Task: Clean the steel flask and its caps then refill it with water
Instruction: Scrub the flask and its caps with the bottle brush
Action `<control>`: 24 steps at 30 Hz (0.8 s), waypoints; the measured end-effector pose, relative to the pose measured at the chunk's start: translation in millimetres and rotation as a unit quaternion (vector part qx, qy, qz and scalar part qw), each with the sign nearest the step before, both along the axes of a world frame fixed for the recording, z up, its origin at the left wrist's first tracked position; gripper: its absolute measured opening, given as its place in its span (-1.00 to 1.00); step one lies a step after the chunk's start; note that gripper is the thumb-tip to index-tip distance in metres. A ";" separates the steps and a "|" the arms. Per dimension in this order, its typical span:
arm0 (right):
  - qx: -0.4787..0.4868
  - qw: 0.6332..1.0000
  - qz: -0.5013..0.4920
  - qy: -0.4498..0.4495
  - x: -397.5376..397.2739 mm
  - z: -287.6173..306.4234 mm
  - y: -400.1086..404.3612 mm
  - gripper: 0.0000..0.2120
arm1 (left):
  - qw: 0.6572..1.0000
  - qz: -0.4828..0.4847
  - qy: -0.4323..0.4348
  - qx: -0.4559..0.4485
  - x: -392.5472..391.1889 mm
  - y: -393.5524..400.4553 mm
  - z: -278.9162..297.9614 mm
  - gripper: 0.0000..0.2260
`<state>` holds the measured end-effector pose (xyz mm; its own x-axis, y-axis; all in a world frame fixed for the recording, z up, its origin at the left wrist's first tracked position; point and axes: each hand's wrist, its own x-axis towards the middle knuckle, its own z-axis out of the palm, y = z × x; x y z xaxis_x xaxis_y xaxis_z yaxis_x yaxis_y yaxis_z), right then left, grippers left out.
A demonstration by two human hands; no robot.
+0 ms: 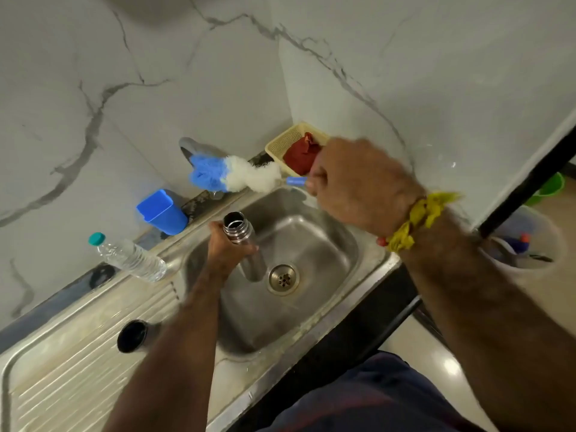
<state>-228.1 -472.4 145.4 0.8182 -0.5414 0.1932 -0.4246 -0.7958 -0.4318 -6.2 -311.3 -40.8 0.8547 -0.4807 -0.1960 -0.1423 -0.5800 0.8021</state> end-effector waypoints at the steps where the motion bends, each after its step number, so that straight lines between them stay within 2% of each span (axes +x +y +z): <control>1: 0.062 0.998 0.010 -0.008 2.7 -9.0 2.9 -0.84 | 0.999 0.018 0.033 -0.010 -0.9 7.8 -2.9 -0.30; 3: 0.151 0.988 0.039 -0.025 1.4 -37.2 13.0 -0.67 | 0.997 0.055 0.045 -0.035 -9.4 19.1 -3.0 -0.48; 4: 0.169 0.984 0.044 -0.032 2.8 -58.0 18.2 -0.67 | 0.994 0.074 0.056 -0.064 -10.0 25.2 -8.6 -0.52; 6: 0.226 0.971 0.049 -0.061 3.8 -88.5 28.5 -0.83 | 0.977 0.119 0.118 -0.129 -12.6 33.3 -13.4 -0.37; 7: 0.242 0.967 0.038 -0.068 5.0 -99.7 32.0 -0.79 | 0.965 0.148 0.146 -0.158 -14.0 37.2 -14.7 -0.33; 11: 0.291 0.953 0.031 -0.078 8.6 -122.7 49.3 -0.73 | 0.907 0.236 0.225 -0.267 -23.7 42.1 -12.6 -0.53; 14: 0.328 0.941 0.026 -0.083 5.5 -137.5 59.3 -0.76 | 0.870 0.265 0.298 -0.290 -28.6 42.0 -9.3 -0.32; 17: 0.314 0.946 0.058 -0.052 -3.7 -153.4 64.6 -0.81 | 0.862 0.226 0.350 -0.290 -30.8 45.9 -11.0 -0.14; 19: 0.301 0.950 0.081 -0.037 -10.9 -158.3 70.1 -0.80 | 0.848 0.226 0.376 -0.298 -35.8 46.6 -7.9 -0.20; 21: 0.285 0.953 0.091 -0.047 -15.2 -161.2 75.4 -0.73 | 0.836 0.251 0.375 -0.314 -38.4 49.5 -5.3 -0.37; 24: 0.284 0.951 0.085 -0.090 -13.2 -167.2 78.9 -0.72 | 0.847 0.257 0.352 -0.305 -36.6 55.8 -6.8 -0.51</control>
